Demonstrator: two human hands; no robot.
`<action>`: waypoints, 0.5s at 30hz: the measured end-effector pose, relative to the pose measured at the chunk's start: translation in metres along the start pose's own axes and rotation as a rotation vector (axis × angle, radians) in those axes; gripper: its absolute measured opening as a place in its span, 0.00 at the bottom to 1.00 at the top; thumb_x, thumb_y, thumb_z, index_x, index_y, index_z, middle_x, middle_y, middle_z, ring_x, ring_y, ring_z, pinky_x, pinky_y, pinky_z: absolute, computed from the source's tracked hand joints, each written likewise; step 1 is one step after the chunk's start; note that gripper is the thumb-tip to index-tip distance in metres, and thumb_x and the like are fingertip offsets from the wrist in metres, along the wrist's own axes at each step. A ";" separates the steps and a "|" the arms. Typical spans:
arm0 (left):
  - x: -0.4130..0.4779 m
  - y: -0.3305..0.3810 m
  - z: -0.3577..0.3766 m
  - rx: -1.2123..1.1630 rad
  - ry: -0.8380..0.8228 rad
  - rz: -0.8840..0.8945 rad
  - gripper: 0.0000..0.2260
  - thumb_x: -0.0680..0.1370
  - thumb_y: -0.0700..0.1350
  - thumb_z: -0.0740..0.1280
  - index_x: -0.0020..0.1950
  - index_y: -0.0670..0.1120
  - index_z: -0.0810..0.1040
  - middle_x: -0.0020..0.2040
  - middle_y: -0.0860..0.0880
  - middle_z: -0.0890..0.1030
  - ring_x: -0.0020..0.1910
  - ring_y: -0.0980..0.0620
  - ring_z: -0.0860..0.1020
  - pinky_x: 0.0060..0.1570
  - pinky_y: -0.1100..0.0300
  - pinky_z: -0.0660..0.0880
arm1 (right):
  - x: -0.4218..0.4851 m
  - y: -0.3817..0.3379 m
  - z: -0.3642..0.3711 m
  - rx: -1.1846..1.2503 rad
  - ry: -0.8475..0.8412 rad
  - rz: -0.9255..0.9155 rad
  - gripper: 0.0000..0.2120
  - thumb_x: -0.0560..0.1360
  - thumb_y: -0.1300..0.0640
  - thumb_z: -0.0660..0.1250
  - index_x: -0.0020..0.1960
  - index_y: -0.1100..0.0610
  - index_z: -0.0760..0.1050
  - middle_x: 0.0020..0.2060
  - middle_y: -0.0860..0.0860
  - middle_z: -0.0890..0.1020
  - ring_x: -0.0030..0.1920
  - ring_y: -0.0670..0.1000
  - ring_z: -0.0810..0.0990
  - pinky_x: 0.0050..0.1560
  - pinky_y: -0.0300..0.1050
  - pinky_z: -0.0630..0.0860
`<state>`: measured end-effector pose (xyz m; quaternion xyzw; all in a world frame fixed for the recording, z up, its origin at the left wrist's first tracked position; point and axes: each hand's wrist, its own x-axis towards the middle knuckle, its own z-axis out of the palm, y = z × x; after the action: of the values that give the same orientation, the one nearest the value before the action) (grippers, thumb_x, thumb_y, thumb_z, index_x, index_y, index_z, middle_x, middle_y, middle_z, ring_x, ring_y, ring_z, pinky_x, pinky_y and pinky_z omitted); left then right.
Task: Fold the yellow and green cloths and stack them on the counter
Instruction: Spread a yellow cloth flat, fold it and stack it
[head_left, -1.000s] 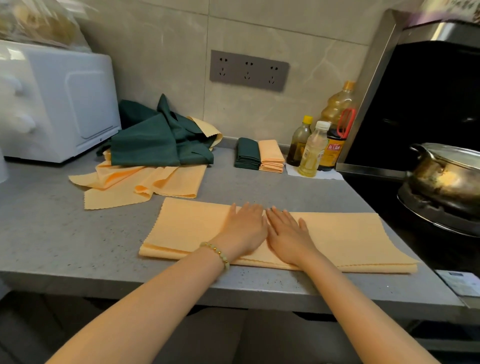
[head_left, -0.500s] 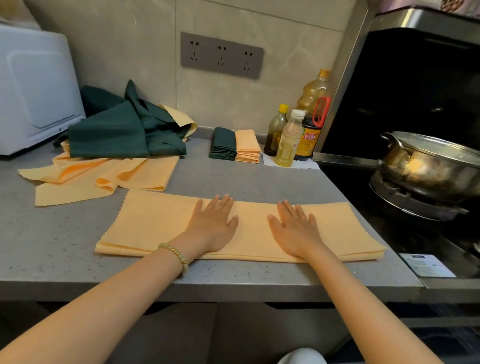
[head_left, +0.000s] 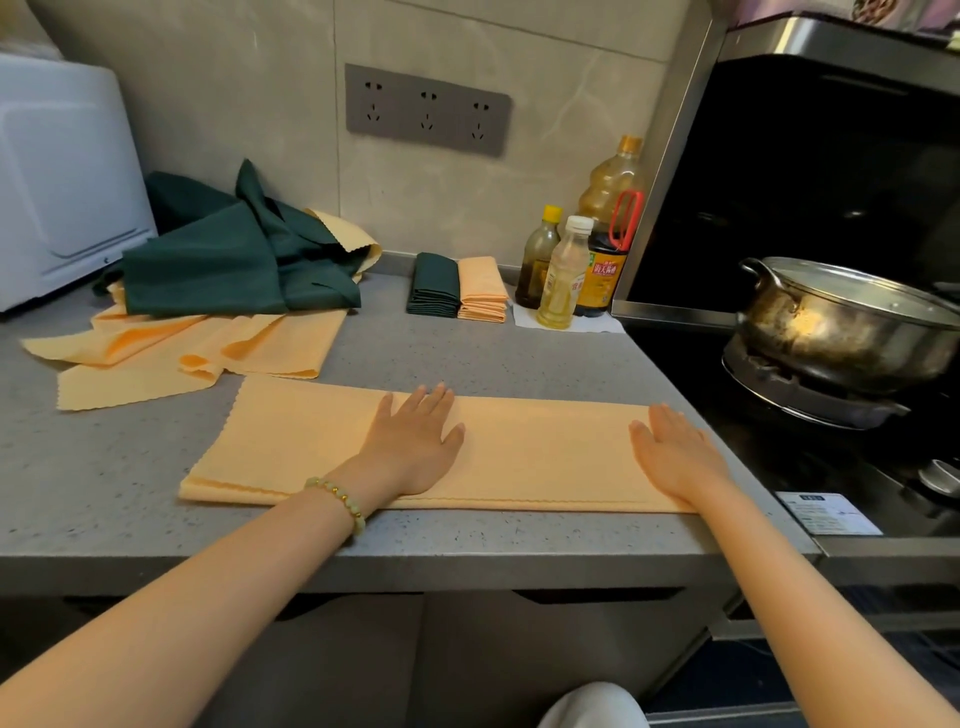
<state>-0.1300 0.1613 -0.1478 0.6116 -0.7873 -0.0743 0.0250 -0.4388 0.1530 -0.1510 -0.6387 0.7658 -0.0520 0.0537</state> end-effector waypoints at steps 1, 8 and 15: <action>0.000 0.000 0.000 0.000 -0.001 -0.002 0.26 0.83 0.55 0.43 0.79 0.48 0.42 0.79 0.52 0.42 0.77 0.52 0.42 0.75 0.47 0.40 | 0.000 0.000 0.000 0.002 0.012 -0.005 0.28 0.82 0.45 0.42 0.78 0.56 0.46 0.77 0.52 0.49 0.77 0.51 0.47 0.75 0.51 0.45; 0.001 0.003 -0.004 0.012 -0.041 -0.008 0.26 0.83 0.55 0.43 0.79 0.47 0.42 0.79 0.51 0.42 0.77 0.51 0.42 0.74 0.47 0.39 | -0.046 -0.049 -0.009 0.317 0.110 -0.464 0.20 0.77 0.42 0.59 0.66 0.49 0.72 0.66 0.43 0.73 0.68 0.44 0.67 0.70 0.44 0.60; 0.003 0.003 -0.011 0.010 -0.056 -0.003 0.25 0.84 0.54 0.43 0.79 0.47 0.43 0.79 0.51 0.44 0.78 0.51 0.43 0.75 0.47 0.39 | -0.082 -0.099 0.005 0.368 0.137 -0.854 0.14 0.72 0.41 0.66 0.54 0.45 0.81 0.53 0.37 0.81 0.59 0.34 0.74 0.66 0.30 0.60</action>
<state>-0.1320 0.1580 -0.1369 0.6105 -0.7871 -0.0875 -0.0005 -0.3270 0.2159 -0.1400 -0.8717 0.4143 -0.2461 0.0892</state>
